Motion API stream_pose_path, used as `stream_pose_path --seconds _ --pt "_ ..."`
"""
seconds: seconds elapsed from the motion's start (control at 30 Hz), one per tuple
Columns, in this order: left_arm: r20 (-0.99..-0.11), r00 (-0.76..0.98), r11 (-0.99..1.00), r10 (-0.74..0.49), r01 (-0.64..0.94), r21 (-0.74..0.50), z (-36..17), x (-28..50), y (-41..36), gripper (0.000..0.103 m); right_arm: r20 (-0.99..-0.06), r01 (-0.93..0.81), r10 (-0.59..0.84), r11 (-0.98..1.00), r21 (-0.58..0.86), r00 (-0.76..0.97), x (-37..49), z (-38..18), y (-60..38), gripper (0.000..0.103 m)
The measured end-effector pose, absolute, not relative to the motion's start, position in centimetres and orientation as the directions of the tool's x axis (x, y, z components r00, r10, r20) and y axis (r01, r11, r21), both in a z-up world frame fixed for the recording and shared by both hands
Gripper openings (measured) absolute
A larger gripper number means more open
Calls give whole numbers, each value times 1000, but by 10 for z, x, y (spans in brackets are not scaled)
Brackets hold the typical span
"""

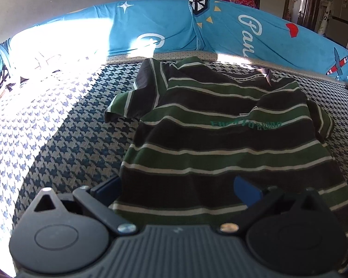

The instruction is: Fold clothes

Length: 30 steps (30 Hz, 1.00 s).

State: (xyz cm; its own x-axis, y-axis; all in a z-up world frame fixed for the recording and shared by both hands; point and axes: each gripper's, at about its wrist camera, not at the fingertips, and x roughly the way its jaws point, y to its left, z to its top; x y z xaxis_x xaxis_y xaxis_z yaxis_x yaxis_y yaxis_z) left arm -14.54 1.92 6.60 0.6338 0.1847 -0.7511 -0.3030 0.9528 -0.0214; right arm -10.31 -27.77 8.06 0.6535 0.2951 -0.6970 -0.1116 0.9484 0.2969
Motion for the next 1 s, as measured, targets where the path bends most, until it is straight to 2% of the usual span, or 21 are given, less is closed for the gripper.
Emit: stream_pose_path --seconds 0.43,0.67,1.0 --pt "-745 645 967 171 -254 3 66 -87 25 103 -638 13 316 890 455 703 -9 86 -296 45" --pt "-762 635 966 129 -254 -48 61 -59 33 103 -615 86 314 843 531 723 35 76 -307 45" --pt "-766 640 964 57 -235 -125 62 -42 36 103 -637 183 304 793 581 709 82 49 -310 46"
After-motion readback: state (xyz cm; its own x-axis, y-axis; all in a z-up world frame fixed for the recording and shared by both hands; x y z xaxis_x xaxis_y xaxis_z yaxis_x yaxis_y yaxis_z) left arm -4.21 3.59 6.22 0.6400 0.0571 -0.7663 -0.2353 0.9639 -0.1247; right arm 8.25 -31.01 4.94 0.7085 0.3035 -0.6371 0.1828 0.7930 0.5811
